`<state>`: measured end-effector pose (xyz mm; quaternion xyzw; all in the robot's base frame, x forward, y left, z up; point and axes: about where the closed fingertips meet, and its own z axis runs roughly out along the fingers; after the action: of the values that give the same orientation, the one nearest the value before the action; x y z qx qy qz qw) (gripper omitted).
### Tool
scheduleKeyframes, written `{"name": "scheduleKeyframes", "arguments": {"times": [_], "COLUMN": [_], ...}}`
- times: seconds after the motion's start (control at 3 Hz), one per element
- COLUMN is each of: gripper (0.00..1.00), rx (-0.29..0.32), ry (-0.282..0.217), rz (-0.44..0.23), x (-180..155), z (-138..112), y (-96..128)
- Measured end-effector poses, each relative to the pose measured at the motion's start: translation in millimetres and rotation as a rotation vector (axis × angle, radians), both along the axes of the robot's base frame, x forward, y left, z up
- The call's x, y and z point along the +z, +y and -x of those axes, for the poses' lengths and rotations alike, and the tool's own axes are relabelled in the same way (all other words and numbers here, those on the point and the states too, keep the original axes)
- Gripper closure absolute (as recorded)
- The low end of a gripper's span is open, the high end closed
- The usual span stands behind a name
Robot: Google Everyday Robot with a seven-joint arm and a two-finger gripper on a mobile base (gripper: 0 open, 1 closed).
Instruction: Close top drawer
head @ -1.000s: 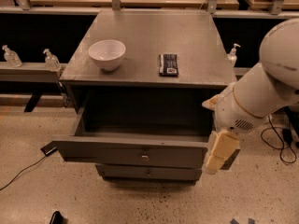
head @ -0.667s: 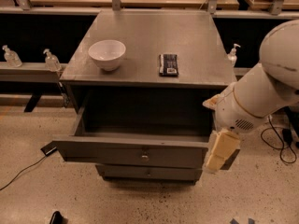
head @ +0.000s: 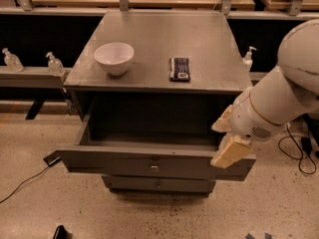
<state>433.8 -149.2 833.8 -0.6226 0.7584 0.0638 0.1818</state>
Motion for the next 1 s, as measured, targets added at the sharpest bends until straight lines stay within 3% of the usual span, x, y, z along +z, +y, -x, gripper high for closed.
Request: {"name": "scheduleKeyframes", "arguments": {"times": [0.33, 0.67, 1.0], "gripper": [0.63, 0.88, 1.0], "rx": [0.0, 0.015, 0.036], "ry": [-0.003, 0.027, 0.086], "rz": [0.002, 0.009, -0.042], "x": [1.7, -15.5, -66.1], "z": [0.8, 0.9, 11.9], "y": [0.3, 3.3, 7.5]}}
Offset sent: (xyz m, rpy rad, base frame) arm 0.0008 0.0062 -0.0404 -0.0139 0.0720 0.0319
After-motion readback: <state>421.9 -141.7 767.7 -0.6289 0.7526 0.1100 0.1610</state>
